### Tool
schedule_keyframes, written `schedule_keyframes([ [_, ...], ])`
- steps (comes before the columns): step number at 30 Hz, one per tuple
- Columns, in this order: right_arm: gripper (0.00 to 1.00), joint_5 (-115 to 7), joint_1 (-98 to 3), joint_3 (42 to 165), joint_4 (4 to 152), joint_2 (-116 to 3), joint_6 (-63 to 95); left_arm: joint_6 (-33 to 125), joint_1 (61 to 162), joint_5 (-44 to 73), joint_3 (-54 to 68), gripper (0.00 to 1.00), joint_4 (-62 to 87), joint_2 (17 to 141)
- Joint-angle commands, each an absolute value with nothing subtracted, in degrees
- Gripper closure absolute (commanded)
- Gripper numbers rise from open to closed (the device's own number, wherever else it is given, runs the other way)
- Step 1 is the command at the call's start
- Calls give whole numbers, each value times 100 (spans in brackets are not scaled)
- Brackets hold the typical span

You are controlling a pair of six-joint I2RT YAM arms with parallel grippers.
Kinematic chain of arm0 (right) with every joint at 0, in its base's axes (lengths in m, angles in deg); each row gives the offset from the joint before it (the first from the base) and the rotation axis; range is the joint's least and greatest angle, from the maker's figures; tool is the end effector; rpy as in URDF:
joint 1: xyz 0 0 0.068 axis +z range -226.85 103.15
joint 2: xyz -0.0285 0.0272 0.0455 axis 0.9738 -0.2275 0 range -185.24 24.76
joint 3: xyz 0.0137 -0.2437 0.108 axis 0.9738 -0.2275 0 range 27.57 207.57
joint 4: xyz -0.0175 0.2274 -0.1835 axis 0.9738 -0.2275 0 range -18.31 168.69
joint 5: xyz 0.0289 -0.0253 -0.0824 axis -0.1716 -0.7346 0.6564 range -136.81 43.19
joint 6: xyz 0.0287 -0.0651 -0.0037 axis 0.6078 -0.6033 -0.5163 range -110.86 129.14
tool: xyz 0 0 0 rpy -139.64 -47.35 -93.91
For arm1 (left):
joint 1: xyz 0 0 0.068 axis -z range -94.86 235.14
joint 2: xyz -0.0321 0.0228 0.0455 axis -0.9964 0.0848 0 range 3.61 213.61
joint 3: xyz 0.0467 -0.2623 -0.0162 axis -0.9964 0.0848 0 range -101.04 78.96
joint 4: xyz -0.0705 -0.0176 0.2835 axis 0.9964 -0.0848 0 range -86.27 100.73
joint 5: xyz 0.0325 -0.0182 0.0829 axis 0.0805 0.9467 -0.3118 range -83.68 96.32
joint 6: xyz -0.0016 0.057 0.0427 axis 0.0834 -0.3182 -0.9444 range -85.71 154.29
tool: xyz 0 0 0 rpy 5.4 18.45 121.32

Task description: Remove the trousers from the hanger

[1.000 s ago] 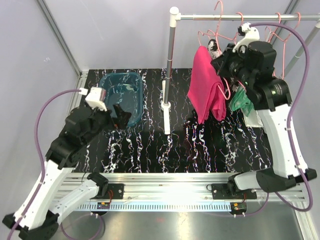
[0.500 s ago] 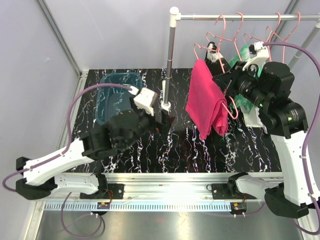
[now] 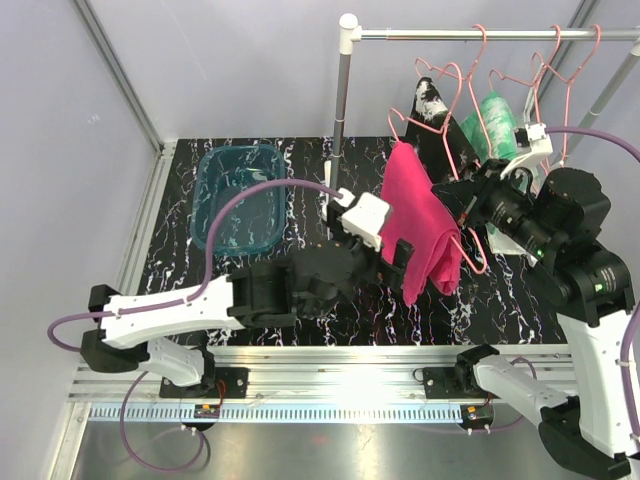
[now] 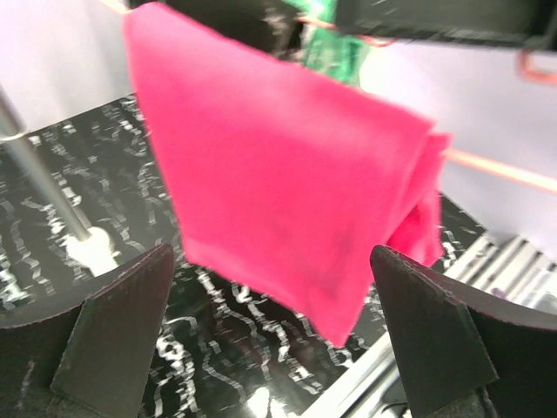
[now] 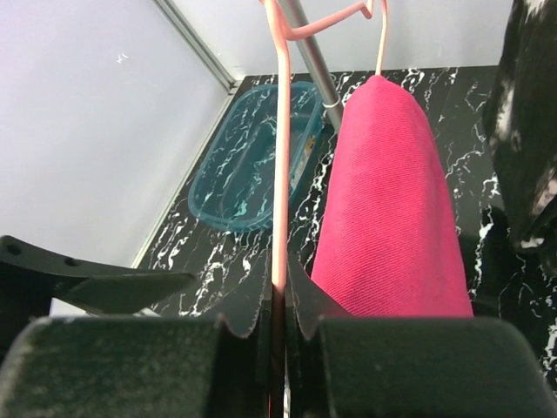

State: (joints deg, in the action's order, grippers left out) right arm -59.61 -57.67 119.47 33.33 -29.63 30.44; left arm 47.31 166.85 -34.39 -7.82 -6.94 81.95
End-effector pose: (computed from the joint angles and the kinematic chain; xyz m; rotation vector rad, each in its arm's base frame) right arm 0.1694 0.0727 0.5222 -0.1386 1.7515 0.7111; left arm 0.0884 -0.3419 0.4472 0.5015 1.6573 -0.6182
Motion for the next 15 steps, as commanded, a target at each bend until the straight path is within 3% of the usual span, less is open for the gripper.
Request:
schedule_keyframes([
  [1, 100, -6088, -5743, 11968, 4424, -2692, 3278, 4695, 16810, -3605, -1139, 1, -114, 8463],
  [15, 100, -5938, -5743, 11880, 4538, -2542, 3674, 4467, 16916, -3094, -866, 1, 1038, 8999],
])
